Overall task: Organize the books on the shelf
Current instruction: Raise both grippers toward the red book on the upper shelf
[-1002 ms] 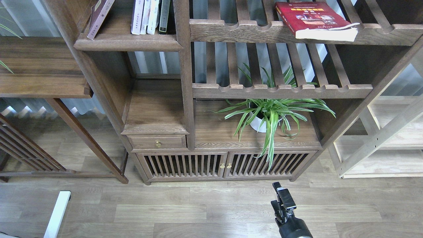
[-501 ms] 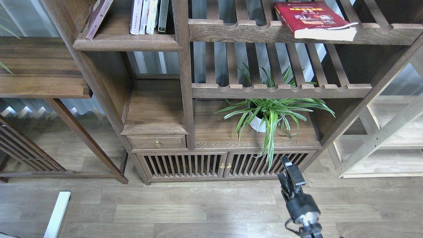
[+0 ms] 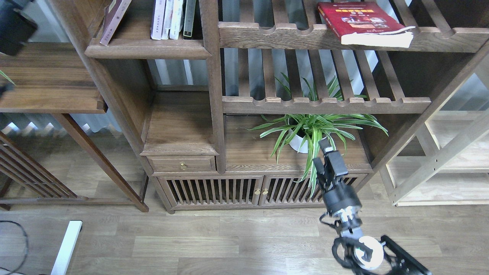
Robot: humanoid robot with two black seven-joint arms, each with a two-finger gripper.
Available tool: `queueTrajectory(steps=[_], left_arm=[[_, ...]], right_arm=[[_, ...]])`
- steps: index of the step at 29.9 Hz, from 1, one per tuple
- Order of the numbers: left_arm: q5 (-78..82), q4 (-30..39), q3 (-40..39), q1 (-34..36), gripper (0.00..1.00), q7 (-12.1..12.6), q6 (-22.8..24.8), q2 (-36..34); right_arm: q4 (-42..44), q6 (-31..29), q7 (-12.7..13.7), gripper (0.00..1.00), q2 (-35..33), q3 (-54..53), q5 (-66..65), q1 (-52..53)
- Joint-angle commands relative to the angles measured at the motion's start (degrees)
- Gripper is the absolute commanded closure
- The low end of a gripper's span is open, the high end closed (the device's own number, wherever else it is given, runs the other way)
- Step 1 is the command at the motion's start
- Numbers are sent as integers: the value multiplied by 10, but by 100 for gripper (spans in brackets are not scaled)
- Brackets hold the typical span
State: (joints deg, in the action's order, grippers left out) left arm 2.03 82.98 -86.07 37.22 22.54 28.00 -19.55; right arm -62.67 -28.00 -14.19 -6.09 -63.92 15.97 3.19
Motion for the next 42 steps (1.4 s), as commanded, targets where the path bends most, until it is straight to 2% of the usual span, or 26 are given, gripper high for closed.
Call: queueTrajectory(steps=[1,7,13,16,24,29,38,42], left_arm=[[-53,-4,2,-28,1,4,0,47],[-143,-8,55,-100,1,21,0,73],[-202,-43,85,-114,1,55,0,70],[-215,-71,101,-114,1,55,0,70],[-232,-77,129,-148,1,55,0,72],[-244,-77,129,-163,1,55,0,72],[-244,-77,100,-169,1,55,0,60],[-243,-100,98,-167,1,55,0,47]], right_arm=[[-35,0,0,0,0,-16,1,17],[-53,0,0,0,7,-33,1,45],[-54,0,1,0,28,-41,-3,45],[-54,0,0,0,32,-43,-8,44],[-54,0,1,0,39,-56,-13,30],[-54,0,1,0,61,-68,-17,29],[-54,0,5,0,61,-97,-23,33],[-54,0,4,0,61,-111,-22,45]])
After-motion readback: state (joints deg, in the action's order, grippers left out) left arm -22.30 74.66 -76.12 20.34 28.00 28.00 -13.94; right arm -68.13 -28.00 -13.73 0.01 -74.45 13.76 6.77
